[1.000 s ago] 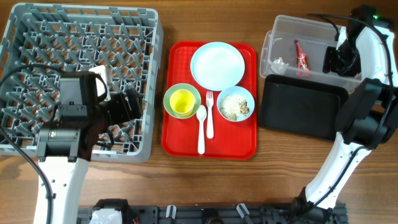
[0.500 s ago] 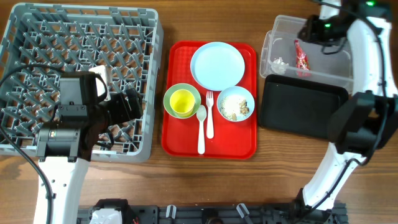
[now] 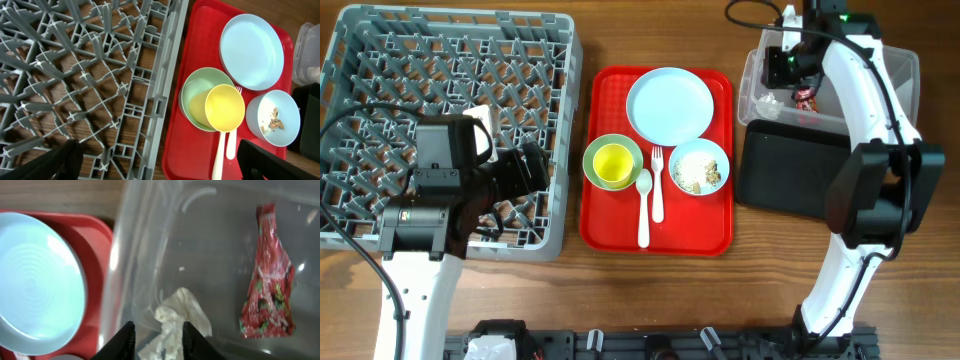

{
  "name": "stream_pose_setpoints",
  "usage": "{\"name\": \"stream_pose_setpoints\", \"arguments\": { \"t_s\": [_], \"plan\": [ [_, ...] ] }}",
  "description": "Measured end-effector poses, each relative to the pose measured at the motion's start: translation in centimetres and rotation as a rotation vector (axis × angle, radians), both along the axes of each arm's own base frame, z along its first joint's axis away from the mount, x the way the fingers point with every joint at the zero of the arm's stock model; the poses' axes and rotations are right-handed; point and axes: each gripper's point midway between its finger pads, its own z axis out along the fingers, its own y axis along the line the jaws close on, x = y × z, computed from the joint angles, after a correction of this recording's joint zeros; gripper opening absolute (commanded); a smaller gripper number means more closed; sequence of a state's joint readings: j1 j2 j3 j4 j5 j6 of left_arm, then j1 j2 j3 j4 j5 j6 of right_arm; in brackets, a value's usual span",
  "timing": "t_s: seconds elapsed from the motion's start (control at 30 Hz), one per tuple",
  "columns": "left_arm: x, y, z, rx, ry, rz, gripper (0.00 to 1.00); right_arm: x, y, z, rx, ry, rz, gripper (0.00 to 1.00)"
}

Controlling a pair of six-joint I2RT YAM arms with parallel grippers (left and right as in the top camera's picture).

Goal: Sort waste into correct bins and load items into the dishwasher rack

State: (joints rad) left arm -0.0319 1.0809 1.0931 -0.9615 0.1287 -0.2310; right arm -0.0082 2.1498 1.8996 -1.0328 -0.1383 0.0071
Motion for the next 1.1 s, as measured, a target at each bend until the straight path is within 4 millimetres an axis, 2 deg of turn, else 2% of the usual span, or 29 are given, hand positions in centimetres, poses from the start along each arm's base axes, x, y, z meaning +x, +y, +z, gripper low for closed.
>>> {"name": "stream_pose_setpoints", "arguments": {
  "t_s": [0.4, 0.83, 0.9, 1.1],
  "plan": [
    [0.0, 0.0, 0.0, 0.000, 0.000, 0.000, 1.00, -3.8, -0.2, -1.2, -0.019, 0.156, 0.017, 0.28],
    [0.0, 0.0, 0.0, 0.000, 0.000, 0.000, 1.00, -5.9, -0.8, -1.4, -0.025, 0.238, 0.053, 0.19],
    [0.0, 0.0, 0.0, 0.000, 0.000, 0.000, 1.00, -6.2, -1.1, -1.4, -0.023, 0.251, 0.045, 0.20],
    [0.0, 0.0, 0.0, 0.000, 0.000, 0.000, 1.00, -5.8, -2.3, -1.0, -0.027, 0.223, 0.029, 0.34]
  ]
}}
